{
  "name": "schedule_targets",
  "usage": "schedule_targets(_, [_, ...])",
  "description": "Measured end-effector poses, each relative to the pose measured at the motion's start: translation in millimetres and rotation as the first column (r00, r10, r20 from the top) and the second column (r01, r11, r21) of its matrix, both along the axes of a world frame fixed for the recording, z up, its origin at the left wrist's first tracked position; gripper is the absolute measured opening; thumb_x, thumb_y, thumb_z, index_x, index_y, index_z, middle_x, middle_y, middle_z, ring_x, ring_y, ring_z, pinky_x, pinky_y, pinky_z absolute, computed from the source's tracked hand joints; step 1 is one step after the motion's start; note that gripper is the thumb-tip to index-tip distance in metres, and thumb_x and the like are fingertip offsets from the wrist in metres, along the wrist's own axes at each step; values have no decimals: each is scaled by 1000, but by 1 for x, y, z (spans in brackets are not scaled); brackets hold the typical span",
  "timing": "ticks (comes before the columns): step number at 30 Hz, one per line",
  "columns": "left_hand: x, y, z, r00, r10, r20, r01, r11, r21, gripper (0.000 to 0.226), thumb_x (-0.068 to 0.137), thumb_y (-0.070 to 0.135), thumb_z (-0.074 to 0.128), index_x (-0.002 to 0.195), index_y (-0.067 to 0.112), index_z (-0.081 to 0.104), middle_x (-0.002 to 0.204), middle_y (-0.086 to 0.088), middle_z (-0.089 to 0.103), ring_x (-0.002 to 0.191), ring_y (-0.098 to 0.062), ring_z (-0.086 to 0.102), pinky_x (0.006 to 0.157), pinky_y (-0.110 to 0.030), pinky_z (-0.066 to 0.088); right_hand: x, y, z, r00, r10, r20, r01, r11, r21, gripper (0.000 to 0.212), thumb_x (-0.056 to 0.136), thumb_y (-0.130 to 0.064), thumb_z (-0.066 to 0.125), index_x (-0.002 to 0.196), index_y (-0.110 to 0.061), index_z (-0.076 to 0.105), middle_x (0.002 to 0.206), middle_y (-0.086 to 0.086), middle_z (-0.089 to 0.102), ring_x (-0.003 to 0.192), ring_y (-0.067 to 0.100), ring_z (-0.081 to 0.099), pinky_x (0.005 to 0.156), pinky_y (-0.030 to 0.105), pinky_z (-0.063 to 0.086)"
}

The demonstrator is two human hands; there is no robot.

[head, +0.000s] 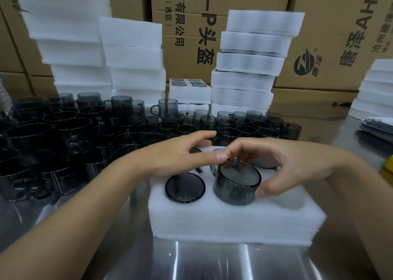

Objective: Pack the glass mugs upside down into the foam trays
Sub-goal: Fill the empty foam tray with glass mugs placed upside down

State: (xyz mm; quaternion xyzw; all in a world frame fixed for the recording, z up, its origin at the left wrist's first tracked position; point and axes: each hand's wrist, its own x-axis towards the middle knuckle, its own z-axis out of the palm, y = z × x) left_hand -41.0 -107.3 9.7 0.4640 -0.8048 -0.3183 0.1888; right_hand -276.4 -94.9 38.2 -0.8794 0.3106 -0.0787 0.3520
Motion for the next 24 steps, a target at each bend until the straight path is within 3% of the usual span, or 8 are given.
schedule_targets(3, [1, -1, 0, 998, -16, 54, 17, 1000, -9, 109, 49, 85, 51, 146, 50, 16, 148, 24, 35, 128, 7, 33, 100, -17, 27, 0, -2, 1, 1000, -19, 15, 20, 998, -53, 55, 66, -50, 74, 118, -48, 55, 122, -15, 57, 117, 12, 53, 101, 38, 43])
schedule_targets(6, [2, -2, 0, 998, -25, 55, 26, 1000, -5, 113, 48, 82, 54, 148, 47, 15, 148, 23, 34, 126, 12, 31, 95, -10, 26, 6, -11, -6, 959, -217, 184, 245, 959, -141, 45, 69, -70, 60, 111, -54, 58, 115, -23, 59, 113, 0, 55, 96, 30, 46])
schedule_targets(8, [2, -2, 2, 998, -31, 56, 31, 1000, 2, 114, 47, 81, 54, 148, 46, 15, 148, 25, 33, 119, 19, 31, 87, -2, 27, 10, -17, -12, 933, -302, 194, 337, 922, -188, 49, 68, -82, 53, 106, -51, 58, 110, -28, 60, 108, -11, 53, 90, 20, 42])
schedule_targets(10, [2, -2, 3, 998, -39, 58, 38, 999, 12, 114, 47, 80, 56, 148, 45, 16, 148, 26, 32, 119, 19, 30, 85, 0, 27, 12, -20, -18, 944, -310, 113, 326, 928, -179, 59, 59, -86, 50, 105, -50, 55, 109, -31, 59, 106, -15, 52, 90, 16, 39])
schedule_targets(14, [4, -2, 4, 995, -47, 93, 46, 999, 4, 112, 47, 81, 57, 147, 46, 22, 147, 31, 25, 131, 12, 23, 96, -9, 22, 13, -23, -21, 947, -320, 39, 322, 935, -150, 67, 49, -94, 47, 102, -54, 55, 106, -41, 56, 105, -18, 52, 89, 15, 41])
schedule_targets(19, [4, -4, 4, 993, -50, 108, 50, 999, 2, 106, 48, 81, 57, 144, 49, 26, 133, 40, 28, 129, 14, 24, 92, -7, 25, 13, -25, -22, 940, -342, 16, 340, 926, -164, 61, 52, -83, 53, 103, -50, 59, 111, -29, 58, 109, -12, 52, 99, 21, 41])
schedule_targets(24, [5, -4, 4, 988, -55, 144, 59, 998, -19, 101, 50, 82, 59, 142, 53, 28, 147, 34, 26, 136, 10, 23, 106, -19, 24, 14, -24, -22, 938, -346, -31, 334, 924, -186, 67, 47, -88, 52, 105, -56, 57, 122, -26, 48, 118, -5, 45, 102, 25, 37])
